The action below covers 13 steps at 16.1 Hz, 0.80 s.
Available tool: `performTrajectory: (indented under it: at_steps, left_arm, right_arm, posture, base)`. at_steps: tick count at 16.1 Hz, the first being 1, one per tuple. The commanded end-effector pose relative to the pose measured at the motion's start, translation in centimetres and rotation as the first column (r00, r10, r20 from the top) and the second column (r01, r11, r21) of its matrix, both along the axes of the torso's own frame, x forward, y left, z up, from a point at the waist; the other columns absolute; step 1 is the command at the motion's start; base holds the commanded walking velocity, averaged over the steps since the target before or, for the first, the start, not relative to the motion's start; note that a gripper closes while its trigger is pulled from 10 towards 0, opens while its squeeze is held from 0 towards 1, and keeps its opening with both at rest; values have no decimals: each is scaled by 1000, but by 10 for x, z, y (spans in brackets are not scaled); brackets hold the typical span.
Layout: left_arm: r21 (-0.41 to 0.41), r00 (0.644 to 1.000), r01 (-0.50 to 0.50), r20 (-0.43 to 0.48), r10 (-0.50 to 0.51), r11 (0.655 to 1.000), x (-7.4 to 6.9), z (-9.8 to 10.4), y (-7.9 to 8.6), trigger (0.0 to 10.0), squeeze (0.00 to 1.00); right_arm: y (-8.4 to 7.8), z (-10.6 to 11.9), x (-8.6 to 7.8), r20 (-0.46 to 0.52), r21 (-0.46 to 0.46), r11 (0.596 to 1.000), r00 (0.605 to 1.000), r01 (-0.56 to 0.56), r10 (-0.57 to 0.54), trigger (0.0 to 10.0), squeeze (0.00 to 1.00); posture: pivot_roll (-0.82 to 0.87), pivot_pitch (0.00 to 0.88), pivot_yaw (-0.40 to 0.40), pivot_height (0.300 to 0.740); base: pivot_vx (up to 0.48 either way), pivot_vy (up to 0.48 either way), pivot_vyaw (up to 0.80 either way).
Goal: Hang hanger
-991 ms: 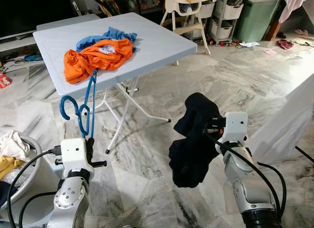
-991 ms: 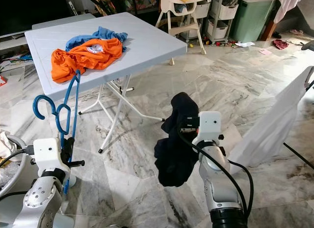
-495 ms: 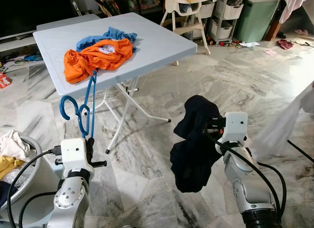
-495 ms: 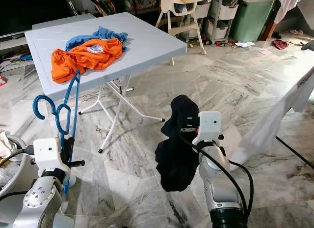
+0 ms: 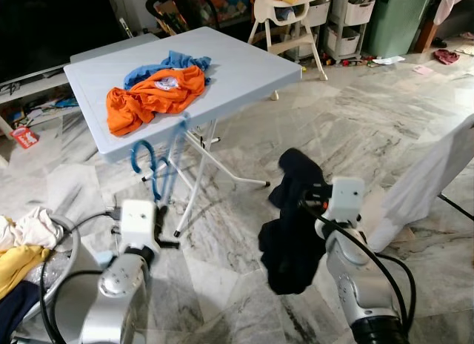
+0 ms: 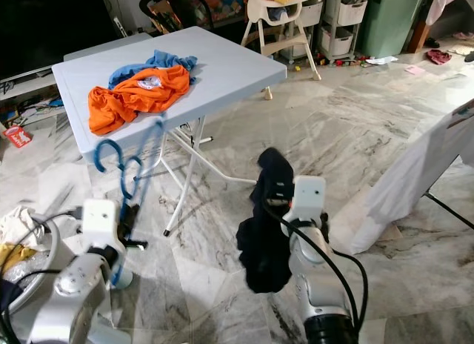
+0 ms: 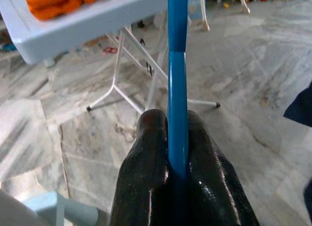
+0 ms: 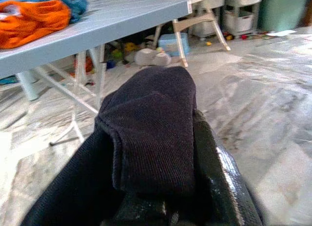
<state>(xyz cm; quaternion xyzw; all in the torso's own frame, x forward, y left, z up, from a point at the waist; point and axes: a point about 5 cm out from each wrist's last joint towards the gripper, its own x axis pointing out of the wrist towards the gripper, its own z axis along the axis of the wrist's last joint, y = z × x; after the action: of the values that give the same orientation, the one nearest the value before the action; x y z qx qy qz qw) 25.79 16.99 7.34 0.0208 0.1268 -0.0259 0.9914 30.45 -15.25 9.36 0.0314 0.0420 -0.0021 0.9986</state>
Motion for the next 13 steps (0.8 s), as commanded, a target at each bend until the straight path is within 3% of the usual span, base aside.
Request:
performTrajectory:
  at_steps: [1,6,9,13]
  left_arm:
    - [13,1000,-19,-18,19,1000,-1,-3,7,10000,0]
    - [0,999,-52,-3,52,999,-3,-4,8,10000,0]
    - [-9,996,-90,-5,90,996,-10,-8,14,10000,0]
    - [-17,991,-137,9,137,990,-21,-13,25,10000,0]
  right_arm:
    - [1,12,5,62,2,1000,998,0,0,10000,0]
    - [0,16,9,80,-34,999,997,-14,17,10000,0]
    - [-1,18,11,92,-43,999,995,-22,26,10000,0]
    - [6,18,7,107,-118,990,990,-79,92,10000,0]
  posture:
    - [-46,0,128,740]
    - [-43,0,80,740]
    - [-35,0,53,740]
    - [-22,0,31,740]
  base:
    - [0,0,0]
    - [0,0,0]
    - [0,0,0]
    - [0,0,0]
